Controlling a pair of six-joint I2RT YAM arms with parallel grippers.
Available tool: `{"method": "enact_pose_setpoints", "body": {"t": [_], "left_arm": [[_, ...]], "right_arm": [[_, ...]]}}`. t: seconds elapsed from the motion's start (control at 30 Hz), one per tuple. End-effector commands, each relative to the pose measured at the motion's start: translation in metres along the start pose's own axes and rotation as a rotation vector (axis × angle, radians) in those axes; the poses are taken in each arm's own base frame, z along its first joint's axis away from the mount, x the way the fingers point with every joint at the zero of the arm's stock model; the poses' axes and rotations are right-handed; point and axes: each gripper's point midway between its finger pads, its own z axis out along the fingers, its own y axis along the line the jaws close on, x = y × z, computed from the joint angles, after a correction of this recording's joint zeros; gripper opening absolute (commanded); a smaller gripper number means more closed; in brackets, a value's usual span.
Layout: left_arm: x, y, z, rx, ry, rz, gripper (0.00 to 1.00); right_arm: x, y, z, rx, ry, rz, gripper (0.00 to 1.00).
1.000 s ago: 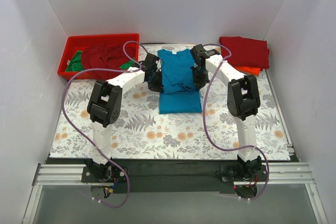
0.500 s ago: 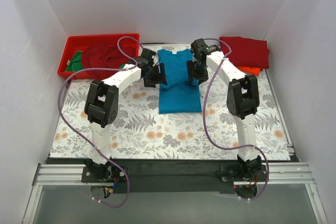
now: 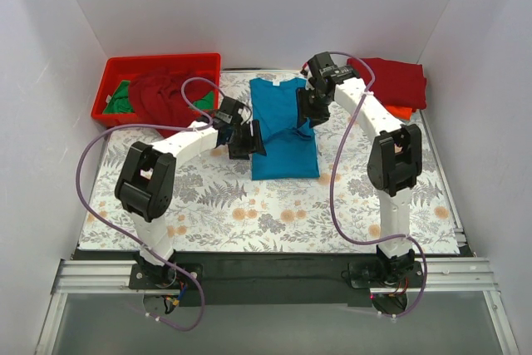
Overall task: Fold and stack the t-shirts
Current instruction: Fold the tshirt
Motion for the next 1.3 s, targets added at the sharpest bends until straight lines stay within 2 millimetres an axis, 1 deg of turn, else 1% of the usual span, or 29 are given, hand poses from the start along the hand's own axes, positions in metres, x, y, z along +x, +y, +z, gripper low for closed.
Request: {"method": "enact_pose_setpoints", "body": {"t": [0.0,0.03,0.1,0.13,0.17,0.23,0.27,0.3,0.37,0.4,0.43,0.5,0.53,0.63,0.67,0.83,0.9,0.93,1.0,1.07,1.1,1.17,1.2,1.27], "left_arm": [[0.002,-0.036,-0.020,0.108,-0.044,0.002,0.61],[0.003,-0.041,-0.020,0.125,-0.047,0.008,0.61],[0.008,-0.052,-0.015,0.142,-0.034,0.019,0.61],[0.009,-0.057,-0.014,0.160,-0.031,0.026,0.61],[0.015,-0.061,-0.009,0.166,-0.015,0.036,0.61],[0.020,-0.064,-0.003,0.175,-0.007,0.052,0.61],[0.028,-0.066,0.002,0.179,0.012,0.064,0.61],[0.036,-0.062,0.006,0.171,0.029,0.066,0.61],[0.047,-0.060,0.013,0.170,0.048,0.089,0.61],[0.051,-0.057,0.017,0.164,0.058,0.090,0.61],[0.061,-0.052,0.021,0.154,0.078,0.097,0.61],[0.069,-0.046,0.025,0.144,0.097,0.099,0.61],[0.076,-0.040,0.027,0.131,0.113,0.097,0.61],[0.083,-0.033,0.027,0.113,0.120,0.113,0.60],[0.091,-0.028,0.028,0.103,0.135,0.116,0.60],[0.106,-0.015,0.026,0.077,0.157,0.124,0.60],[0.113,-0.010,0.025,0.065,0.169,0.122,0.61],[0.115,-0.009,0.025,0.062,0.169,0.126,0.60],[0.120,-0.005,0.024,0.055,0.177,0.125,0.60],[0.123,-0.003,0.023,0.051,0.181,0.128,0.60],[0.125,-0.001,0.022,0.048,0.184,0.127,0.60],[0.128,0.001,0.021,0.041,0.187,0.127,0.60],[0.130,0.004,0.020,0.037,0.191,0.124,0.60],[0.133,0.005,0.020,0.033,0.194,0.125,0.60]], "right_arm": [[0.006,0.018,-0.005,-0.076,0.021,-0.016,0.50],[0.009,0.019,0.003,-0.079,0.040,-0.014,0.50],[0.008,0.022,0.009,-0.090,0.047,-0.015,0.49],[0.011,0.022,0.015,-0.090,0.065,-0.003,0.49],[0.010,0.022,0.017,-0.091,0.066,0.000,0.49],[0.014,0.020,0.027,-0.088,0.089,0.009,0.49],[0.016,0.019,0.030,-0.086,0.098,0.014,0.48],[0.018,0.019,0.032,-0.088,0.105,0.015,0.48],[0.022,0.020,0.035,-0.093,0.121,0.021,0.48],[0.025,0.020,0.037,-0.092,0.129,0.021,0.48],[0.026,0.019,0.040,-0.085,0.134,0.016,0.48],[0.032,0.017,0.047,-0.075,0.155,0.017,0.48],[0.033,0.015,0.050,-0.071,0.160,0.020,0.48],[0.036,0.011,0.059,-0.058,0.178,0.024,0.47],[0.036,0.008,0.062,-0.045,0.179,0.024,0.48],[0.034,-0.001,0.075,0.003,0.183,0.031,0.48],[0.029,-0.005,0.076,0.023,0.168,0.034,0.48],[0.027,-0.011,0.080,0.056,0.161,0.040,0.48],[0.016,-0.016,0.079,0.081,0.128,0.049,0.48],[0.004,-0.029,0.079,0.123,0.095,0.076,0.48],[-0.010,-0.031,0.075,0.127,0.057,0.085,0.48],[-0.025,-0.043,0.069,0.138,0.016,0.123,0.48],[-0.039,-0.044,0.063,0.131,-0.023,0.132,0.48],[-0.054,-0.053,0.055,0.128,-0.066,0.152,0.48]]}}
